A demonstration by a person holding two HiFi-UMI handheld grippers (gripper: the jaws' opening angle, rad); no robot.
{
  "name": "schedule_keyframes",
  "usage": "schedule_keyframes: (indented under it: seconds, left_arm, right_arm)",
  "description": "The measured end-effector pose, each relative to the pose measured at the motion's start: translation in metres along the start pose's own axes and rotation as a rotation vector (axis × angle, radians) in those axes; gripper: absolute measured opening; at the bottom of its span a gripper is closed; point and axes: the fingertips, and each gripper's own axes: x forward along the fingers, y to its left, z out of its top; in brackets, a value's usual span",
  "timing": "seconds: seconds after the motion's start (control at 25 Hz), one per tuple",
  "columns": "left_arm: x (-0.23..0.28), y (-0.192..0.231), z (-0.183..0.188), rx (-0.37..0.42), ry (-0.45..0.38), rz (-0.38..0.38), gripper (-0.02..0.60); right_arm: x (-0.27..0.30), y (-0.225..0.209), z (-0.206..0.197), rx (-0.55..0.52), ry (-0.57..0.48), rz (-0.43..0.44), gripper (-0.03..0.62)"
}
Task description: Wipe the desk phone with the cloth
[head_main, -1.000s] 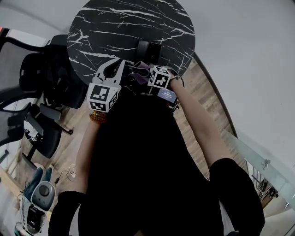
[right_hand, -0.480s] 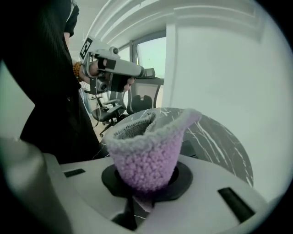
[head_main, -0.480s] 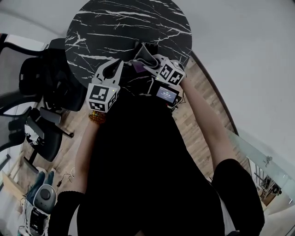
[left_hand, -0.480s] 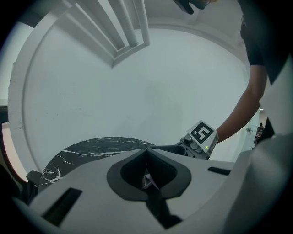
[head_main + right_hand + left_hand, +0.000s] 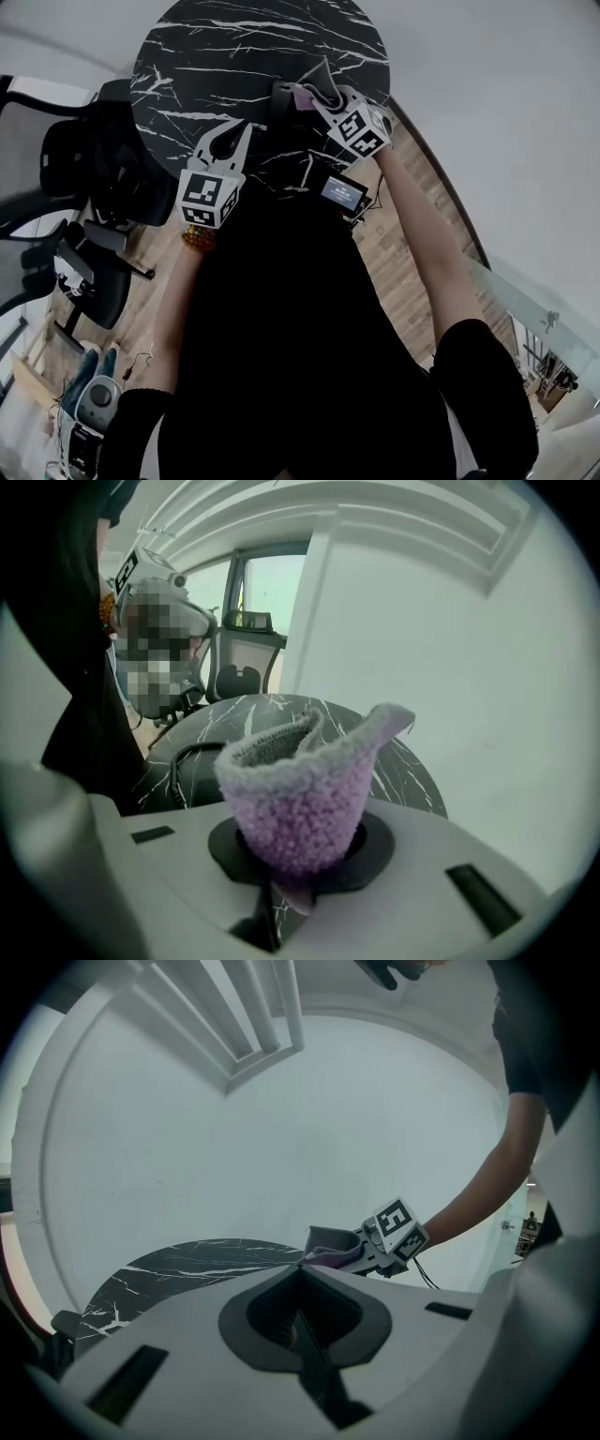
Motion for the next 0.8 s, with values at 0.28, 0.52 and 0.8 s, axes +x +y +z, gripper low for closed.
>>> schedule_keyframes:
  seconds: [0.28,0.52,0.8]
  left_arm:
    - [0.000,-0.009,-0.002,0.024,0.023,-0.022,0.012]
    - [-0.008,-0.004,-0.005,0.038,0.043,-0.002,0.012]
    - [-0.008,-0.005,-0.012,0.018,0.047,0.021,0.012]
  right_arm:
    - [0.016,-0.009,-0.023,-0.040,0.122,-0.049,0.063]
    - [0.032,-0.010,-0.037,-0.035,0.179,-0.058,0.063]
    - [0.038,-0.008,-0.039,-0.037,0.192,-0.040,0.063]
